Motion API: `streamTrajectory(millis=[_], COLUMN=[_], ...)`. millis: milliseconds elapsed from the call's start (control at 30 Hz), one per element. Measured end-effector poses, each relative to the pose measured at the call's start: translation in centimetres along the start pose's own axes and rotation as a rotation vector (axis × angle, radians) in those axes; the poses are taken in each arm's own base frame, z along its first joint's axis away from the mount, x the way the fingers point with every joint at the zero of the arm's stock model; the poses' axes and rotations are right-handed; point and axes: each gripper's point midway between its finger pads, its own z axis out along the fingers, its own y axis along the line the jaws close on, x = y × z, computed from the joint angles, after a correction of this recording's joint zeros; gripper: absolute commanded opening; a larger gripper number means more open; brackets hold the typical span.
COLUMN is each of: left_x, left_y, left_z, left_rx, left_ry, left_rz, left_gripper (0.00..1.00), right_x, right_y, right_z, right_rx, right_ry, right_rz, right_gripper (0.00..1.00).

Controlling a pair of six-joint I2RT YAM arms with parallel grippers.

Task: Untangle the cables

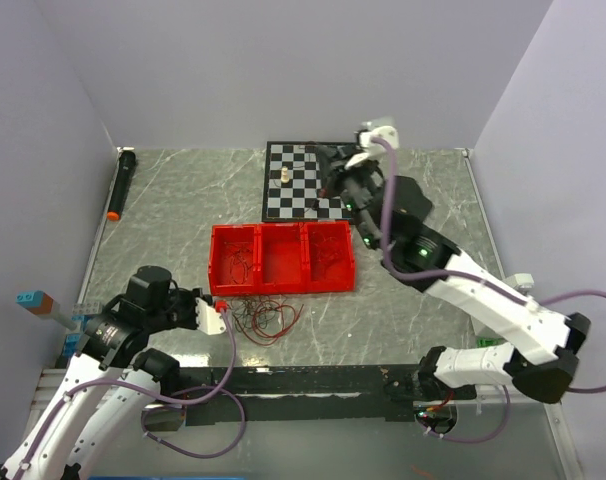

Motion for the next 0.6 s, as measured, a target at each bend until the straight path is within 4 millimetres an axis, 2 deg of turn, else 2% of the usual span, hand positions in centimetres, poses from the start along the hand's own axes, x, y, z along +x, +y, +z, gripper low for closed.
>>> streamTrajectory(millis=[133,233,433,600], left_x=[0.3,0.4,0.8,1.6], left_y=[-0.7,-1.0,-1.4,-2.2], left_z=[-0.1,-0.1,-0.1,0.2], left_rx=[0.026,0.039,0.051,0.071], left_ry=[0.010,0.017,0.030,0.051], left_rz=[-0.001,0.001,0.011,0.015], left_gripper=[0.07,0.07,0.07,0.07], right_x=[3.1,4.7,6.1,6.0], right_y=[0.7,0.8,1.4,2.2], right_z=[2.3,3.3,4.4,4.8], right_rx=[-0.010,-0.011,-0.026,-0.048], right_ry=[0.049,0.075,0.088,0.074], right_rz=[0.021,0.039,0.077,0.124], right_gripper=[0.00,0.00,0.00,0.00])
